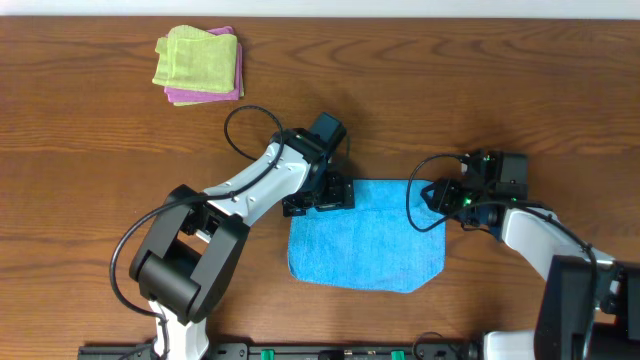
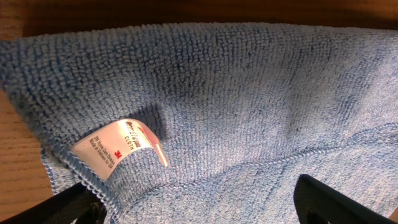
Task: Fold the cloth
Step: 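Grasp the top corners of the blue cloth with both grippers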
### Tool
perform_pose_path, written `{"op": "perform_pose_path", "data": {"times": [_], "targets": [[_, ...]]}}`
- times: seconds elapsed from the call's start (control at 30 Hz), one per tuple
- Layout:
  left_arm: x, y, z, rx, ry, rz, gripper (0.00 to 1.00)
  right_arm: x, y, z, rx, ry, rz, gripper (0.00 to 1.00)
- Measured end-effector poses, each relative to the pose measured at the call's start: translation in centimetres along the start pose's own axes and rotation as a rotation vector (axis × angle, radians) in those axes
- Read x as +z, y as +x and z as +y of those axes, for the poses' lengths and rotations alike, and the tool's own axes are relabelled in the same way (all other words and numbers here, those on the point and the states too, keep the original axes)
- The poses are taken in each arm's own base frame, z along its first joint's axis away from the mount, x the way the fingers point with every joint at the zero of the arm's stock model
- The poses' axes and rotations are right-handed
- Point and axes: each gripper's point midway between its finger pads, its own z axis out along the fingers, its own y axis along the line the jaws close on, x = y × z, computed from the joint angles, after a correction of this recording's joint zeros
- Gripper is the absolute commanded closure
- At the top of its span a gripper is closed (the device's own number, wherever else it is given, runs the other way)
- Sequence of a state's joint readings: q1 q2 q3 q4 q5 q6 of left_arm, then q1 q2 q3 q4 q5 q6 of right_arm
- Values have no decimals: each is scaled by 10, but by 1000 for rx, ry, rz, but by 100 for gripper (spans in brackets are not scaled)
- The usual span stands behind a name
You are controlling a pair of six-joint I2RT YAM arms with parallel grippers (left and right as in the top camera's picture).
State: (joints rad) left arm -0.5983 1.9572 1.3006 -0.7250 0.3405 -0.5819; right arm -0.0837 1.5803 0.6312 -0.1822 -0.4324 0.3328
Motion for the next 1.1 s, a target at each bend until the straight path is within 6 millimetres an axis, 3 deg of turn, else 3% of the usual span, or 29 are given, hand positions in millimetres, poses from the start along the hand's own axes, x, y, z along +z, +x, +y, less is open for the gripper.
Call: {"op": "perform_pose_path", "data": {"times": [0.07,0.2,0.33,0.43,0.5,0.97,1.1], "targets": [[0,0,0,-7,-1,0,25,0,-1,0,0,1,-1,58],[0,0,0,-8,-3,-3,36,2,-2,0,-2,0,-5,66],[0,-1,0,-10,-1,-7,80,3,-1,-2,4,7,-3,79],[0,-2,-1,-11,3,-10,82,3,-1,-3,7,9,1,89],[0,-2,-1,-14,3,-11,92,4,0,-3,10,10,2,97],[0,-4,-1,-16,6,-15,94,4,2,4,17,-34,16,98],[-2,-14,0,-26,23,-40,94,-2,-5,11,3,-52,-8,99]]}}
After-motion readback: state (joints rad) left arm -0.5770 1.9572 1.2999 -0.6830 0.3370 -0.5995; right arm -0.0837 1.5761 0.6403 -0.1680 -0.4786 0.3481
